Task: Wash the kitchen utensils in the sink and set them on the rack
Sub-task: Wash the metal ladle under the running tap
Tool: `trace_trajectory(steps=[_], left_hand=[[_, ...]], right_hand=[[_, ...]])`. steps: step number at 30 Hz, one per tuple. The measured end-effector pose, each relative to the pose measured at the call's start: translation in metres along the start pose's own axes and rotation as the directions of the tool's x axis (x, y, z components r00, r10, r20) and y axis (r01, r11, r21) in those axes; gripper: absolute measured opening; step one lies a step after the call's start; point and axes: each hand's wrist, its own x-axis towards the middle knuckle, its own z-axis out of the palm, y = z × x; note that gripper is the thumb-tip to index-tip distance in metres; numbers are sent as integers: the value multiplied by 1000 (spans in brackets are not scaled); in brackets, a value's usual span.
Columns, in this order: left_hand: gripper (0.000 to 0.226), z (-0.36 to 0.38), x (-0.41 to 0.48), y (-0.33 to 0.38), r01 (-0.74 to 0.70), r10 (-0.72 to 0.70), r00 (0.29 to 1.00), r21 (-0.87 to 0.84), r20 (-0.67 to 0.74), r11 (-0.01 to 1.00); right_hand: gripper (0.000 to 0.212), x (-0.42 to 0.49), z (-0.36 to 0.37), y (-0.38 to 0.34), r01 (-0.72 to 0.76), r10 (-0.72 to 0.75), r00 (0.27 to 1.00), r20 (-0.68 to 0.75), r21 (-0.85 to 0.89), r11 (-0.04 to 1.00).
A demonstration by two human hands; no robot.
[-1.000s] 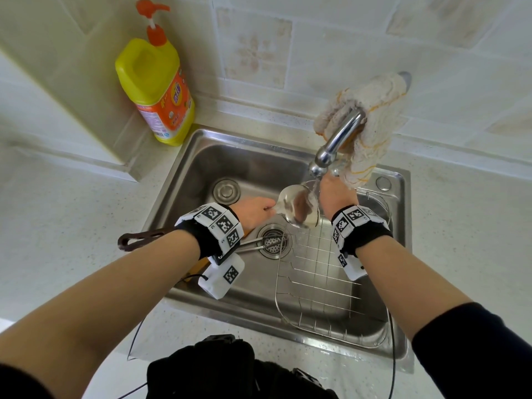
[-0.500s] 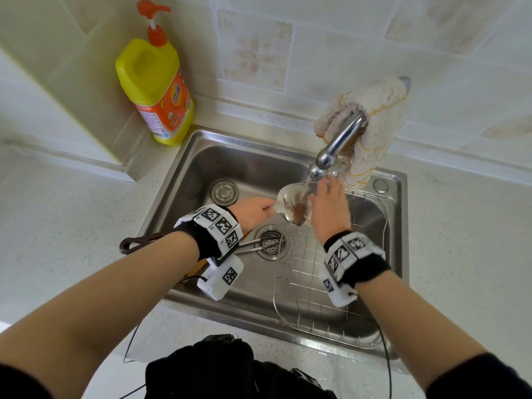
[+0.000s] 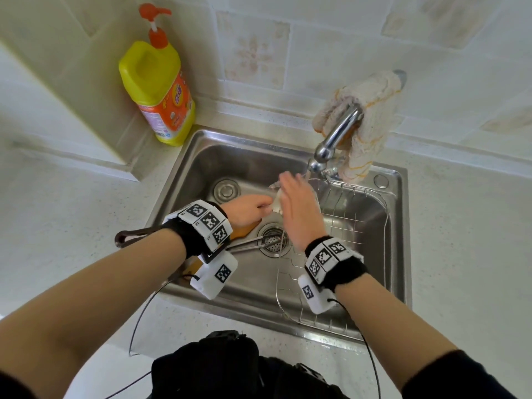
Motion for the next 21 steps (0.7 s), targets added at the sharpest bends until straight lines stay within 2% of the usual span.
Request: trace_trajectory(steps=[2,3,6,7,8,10,11,14,15,19,21], left_hand=[[17,0,4,-1,22,-22,1000,-77,-9,997],[20,1,4,-1,28,-28,1000,-111,-1,993],[22,4,6,1,33,-28,999,-178,27,984],[20,2,7,1,41,-35,999,-214,30,976],[18,0,8,-1,52,-45,998,-260,31,964],[20,-3,9,-5,72,-66,997,-302,30,951],[23,-2,10,-8,79,-72,997,-297,34,951],[20,5,10,-8,91,-70,994,-261,88,961],[17,7,11,-7,97,-70,991,-253,111,963],[14,11,14,-10,118,-73,986,-322,148,939],[10,11,15,-12,137,-88,984,-334,157,933]], right_hand=[[58,-1,-2,10,-190,195,980,-40,106,976],[58,-7,0,6,-178,185,981,-51,129,976],[59,-18,0,-10,71,-71,997,-1,80,994],[58,-9,-1,-4,67,-68,998,10,108,992],[57,2,-1,3,-14,14,1000,0,158,987],[67,8,2,16,-181,186,982,-23,132,975],[70,2,7,14,-173,176,984,-16,105,979],[59,-18,15,-2,74,-76,996,49,52,996],[56,-12,14,1,109,-110,992,55,24,994],[67,3,12,28,-146,146,989,15,27,989],[64,-10,18,16,-117,117,993,23,-6,993]])
